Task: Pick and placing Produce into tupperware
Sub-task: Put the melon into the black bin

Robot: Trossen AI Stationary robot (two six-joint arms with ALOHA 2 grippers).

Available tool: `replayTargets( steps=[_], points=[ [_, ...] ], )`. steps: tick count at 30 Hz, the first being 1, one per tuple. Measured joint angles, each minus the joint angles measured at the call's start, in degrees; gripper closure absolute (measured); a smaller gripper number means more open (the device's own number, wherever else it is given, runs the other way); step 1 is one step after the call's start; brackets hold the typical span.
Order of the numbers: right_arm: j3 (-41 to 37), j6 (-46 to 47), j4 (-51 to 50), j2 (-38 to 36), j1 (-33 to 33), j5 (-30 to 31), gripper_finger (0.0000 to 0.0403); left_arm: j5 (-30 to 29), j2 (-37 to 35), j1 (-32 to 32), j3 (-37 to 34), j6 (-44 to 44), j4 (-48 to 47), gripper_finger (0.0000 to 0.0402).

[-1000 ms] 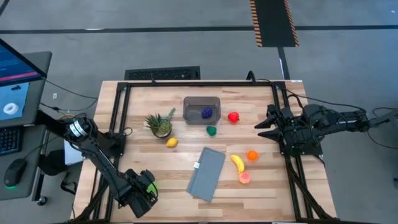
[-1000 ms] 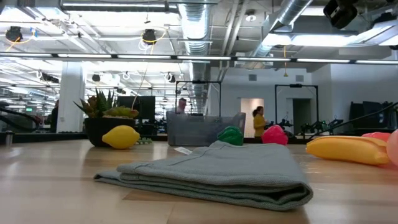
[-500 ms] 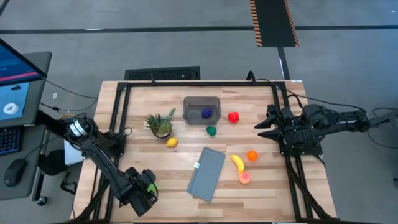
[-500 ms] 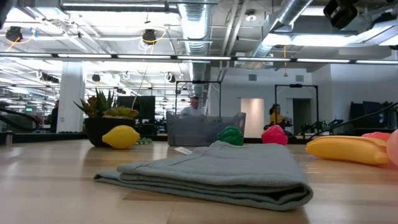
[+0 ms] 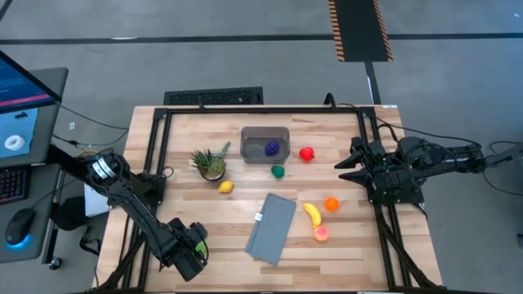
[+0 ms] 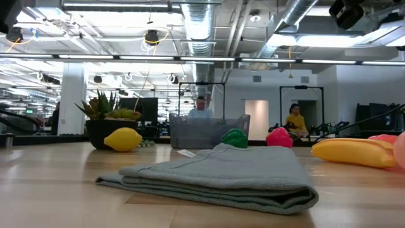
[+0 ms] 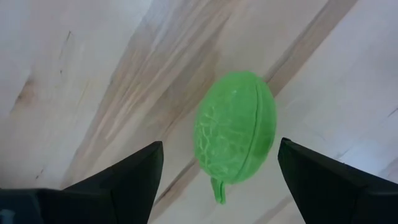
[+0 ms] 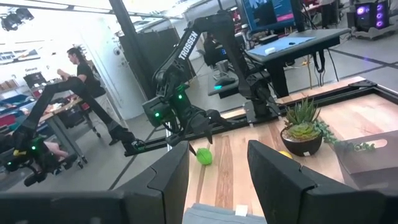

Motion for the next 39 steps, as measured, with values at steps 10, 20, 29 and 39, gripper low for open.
replayTargets(
  steps=[10,20,29,39],
  points=[
    [0.0,0.18,0.0,0.0,0.0,0.0,0.0217,0.87,-0.04,0.99,-3.02,-0.53,6.22,0.0095],
    [0.0,1.15,0.04,0.0,0.0,0.0,0.0217,0.42,-0.02,1.16,-3.41,0.11,5.64,0.0095],
    [0.0,1.15,0.04,0.0,0.0,0.0,0.0217,0.9,0.0,1.77,-6.01,-0.8,10.18,0.0095],
    [0.0,1.11,0.04,0.0,0.0,0.02,0.0217,2.39,0.0,1.86,-6.08,-0.39,10.14,0.0095]
  ],
)
